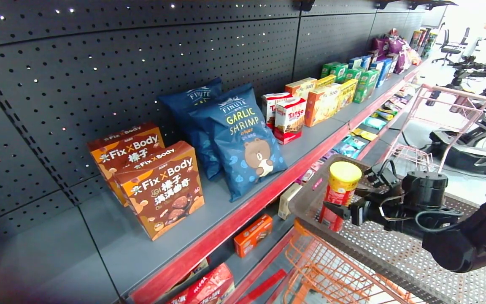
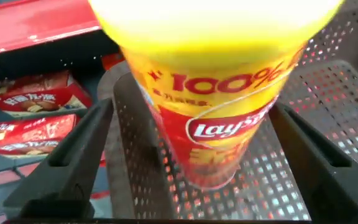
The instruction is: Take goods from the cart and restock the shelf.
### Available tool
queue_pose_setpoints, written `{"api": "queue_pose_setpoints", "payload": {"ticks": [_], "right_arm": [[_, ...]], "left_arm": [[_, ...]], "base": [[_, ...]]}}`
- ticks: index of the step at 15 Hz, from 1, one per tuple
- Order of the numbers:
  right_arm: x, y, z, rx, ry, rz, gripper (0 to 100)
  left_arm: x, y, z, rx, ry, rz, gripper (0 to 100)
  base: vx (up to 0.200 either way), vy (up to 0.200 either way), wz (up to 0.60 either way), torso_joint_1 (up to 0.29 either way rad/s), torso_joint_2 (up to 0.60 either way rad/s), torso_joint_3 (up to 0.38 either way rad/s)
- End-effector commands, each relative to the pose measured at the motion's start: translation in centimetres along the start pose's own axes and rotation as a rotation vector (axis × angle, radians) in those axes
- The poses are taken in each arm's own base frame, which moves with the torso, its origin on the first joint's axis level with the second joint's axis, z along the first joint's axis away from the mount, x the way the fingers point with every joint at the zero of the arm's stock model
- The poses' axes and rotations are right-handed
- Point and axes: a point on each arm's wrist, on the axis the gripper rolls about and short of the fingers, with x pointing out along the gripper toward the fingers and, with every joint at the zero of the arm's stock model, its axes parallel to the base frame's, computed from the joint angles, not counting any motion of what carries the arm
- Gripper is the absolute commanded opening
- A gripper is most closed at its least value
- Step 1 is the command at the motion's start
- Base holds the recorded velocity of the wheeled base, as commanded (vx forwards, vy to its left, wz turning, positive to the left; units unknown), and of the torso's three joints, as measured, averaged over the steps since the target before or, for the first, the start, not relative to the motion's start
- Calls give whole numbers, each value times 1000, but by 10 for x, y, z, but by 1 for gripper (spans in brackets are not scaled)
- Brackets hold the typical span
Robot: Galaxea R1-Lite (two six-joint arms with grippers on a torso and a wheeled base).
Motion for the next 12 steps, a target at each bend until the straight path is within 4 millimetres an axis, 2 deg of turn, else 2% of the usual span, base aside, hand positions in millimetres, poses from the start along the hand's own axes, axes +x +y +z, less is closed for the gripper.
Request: {"api": "queue_pose_setpoints", "payload": {"ticks": [1,6,7,10,12], "right_arm": [[14,-2,-20,4,12,3,100],[25,-7,-25,-10,-27,2,100],[28,-8,-23,-16,-44,31,0],[29,-10,-14,-31,-75,39,0],[17,-8,6,-43,-111,26,0]], "left_arm": [[0,0,0,0,0,1,100],[0,0,0,0,0,1,100],[0,0,0,0,0,1,100],[0,0,0,0,0,1,100],[0,0,0,0,0,1,100]], "base": [[0,0,0,0,0,0],[0,0,0,0,0,0],[0,0,0,0,0,0],[0,0,0,0,0,0],[0,0,0,0,0,0]]}}
